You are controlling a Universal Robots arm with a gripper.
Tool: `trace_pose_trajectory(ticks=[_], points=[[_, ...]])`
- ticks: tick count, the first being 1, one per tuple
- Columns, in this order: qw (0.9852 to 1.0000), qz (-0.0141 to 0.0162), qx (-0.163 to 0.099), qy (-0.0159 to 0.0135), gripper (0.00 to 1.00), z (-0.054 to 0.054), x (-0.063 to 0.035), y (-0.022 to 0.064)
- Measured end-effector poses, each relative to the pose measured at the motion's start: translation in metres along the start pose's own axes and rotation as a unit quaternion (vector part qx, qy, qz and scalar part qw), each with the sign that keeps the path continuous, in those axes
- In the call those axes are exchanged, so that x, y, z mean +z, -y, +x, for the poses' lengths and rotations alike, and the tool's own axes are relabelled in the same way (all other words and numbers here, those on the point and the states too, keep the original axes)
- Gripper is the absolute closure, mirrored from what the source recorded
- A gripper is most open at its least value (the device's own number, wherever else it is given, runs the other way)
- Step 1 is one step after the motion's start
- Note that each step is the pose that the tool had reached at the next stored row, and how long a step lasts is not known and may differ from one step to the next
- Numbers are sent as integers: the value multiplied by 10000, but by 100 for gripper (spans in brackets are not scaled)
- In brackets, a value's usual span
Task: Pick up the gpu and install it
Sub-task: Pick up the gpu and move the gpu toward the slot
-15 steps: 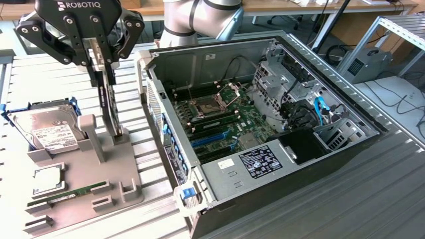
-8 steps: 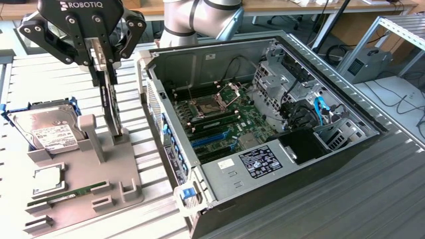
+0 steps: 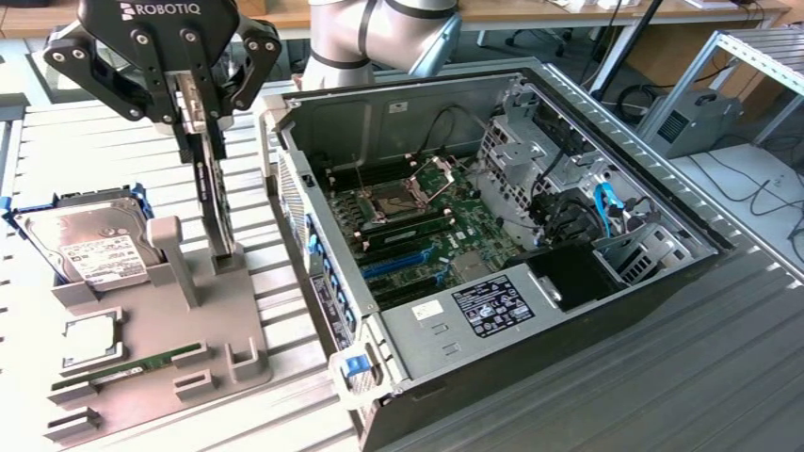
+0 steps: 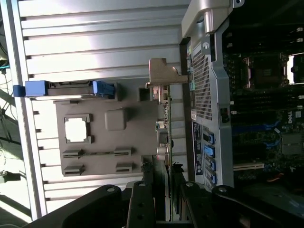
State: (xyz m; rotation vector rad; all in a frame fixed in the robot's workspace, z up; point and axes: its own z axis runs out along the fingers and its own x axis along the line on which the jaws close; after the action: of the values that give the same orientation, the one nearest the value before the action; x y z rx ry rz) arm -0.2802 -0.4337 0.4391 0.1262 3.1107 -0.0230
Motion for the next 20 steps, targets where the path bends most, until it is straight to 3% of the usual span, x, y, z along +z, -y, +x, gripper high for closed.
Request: trace_pose_trajectory(ticks=[20], points=[[10000, 0, 0, 0, 73, -76, 2, -6]])
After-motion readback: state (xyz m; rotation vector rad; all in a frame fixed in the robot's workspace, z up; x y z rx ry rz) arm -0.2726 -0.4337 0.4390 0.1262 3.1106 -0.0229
